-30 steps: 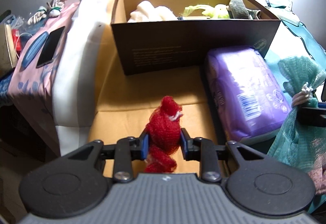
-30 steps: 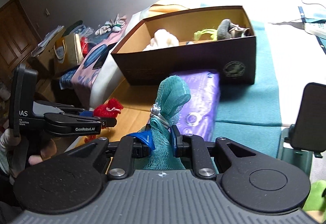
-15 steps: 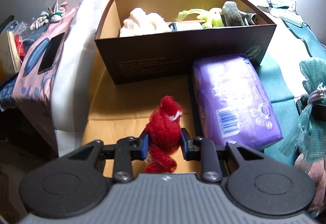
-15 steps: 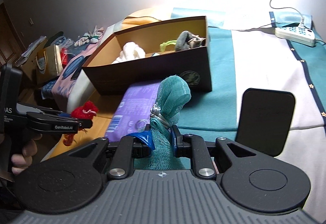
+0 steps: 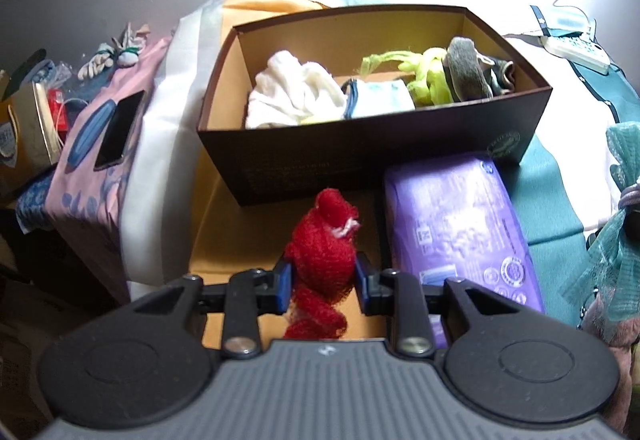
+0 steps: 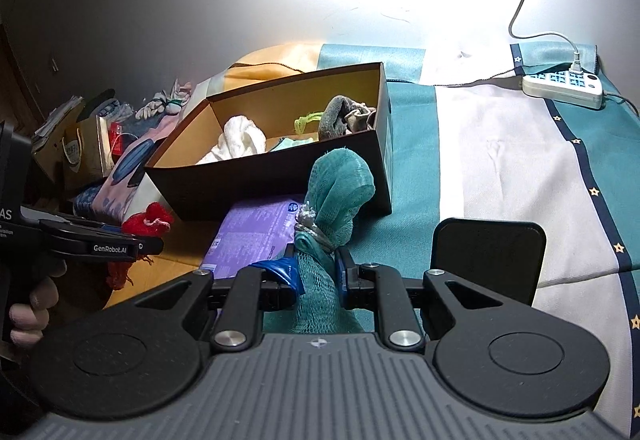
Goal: Organize soft objects
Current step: 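Carry the red puff and teal mesh bag over the shoebox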
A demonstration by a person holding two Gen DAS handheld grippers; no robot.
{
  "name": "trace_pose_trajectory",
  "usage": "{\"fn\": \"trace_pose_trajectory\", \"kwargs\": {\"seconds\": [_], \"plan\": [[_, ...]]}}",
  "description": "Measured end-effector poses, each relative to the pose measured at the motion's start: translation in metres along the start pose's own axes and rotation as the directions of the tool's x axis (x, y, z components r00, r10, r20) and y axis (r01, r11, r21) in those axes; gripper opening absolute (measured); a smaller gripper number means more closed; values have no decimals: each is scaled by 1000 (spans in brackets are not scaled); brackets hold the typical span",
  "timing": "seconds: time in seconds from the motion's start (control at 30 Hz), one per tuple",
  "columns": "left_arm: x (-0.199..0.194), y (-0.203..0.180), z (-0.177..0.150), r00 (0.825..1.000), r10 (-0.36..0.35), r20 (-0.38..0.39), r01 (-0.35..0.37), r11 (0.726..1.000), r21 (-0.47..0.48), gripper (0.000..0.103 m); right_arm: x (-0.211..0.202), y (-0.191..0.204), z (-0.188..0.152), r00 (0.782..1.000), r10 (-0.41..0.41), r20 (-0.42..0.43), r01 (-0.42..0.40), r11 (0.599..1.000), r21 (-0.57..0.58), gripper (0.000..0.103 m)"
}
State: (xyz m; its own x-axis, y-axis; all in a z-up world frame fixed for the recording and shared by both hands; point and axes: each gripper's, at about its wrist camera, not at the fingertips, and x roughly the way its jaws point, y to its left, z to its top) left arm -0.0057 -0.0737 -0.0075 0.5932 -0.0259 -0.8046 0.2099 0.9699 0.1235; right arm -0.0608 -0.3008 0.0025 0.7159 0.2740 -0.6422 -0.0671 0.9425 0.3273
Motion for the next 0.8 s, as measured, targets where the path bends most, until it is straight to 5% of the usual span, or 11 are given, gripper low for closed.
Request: {"fn": "trace_pose_trajectory", "kwargs": {"seconds": [0.4, 0.8], "plan": [[-4, -1, 31, 997, 48, 55, -49, 999, 18, 29, 1, -3, 22, 998, -1, 59, 2, 1000, -17, 0], [-19, 17, 113, 973, 84, 216, -106, 990, 94, 29, 2, 0, 93, 982, -1, 187, 22, 993, -114, 0]]}}
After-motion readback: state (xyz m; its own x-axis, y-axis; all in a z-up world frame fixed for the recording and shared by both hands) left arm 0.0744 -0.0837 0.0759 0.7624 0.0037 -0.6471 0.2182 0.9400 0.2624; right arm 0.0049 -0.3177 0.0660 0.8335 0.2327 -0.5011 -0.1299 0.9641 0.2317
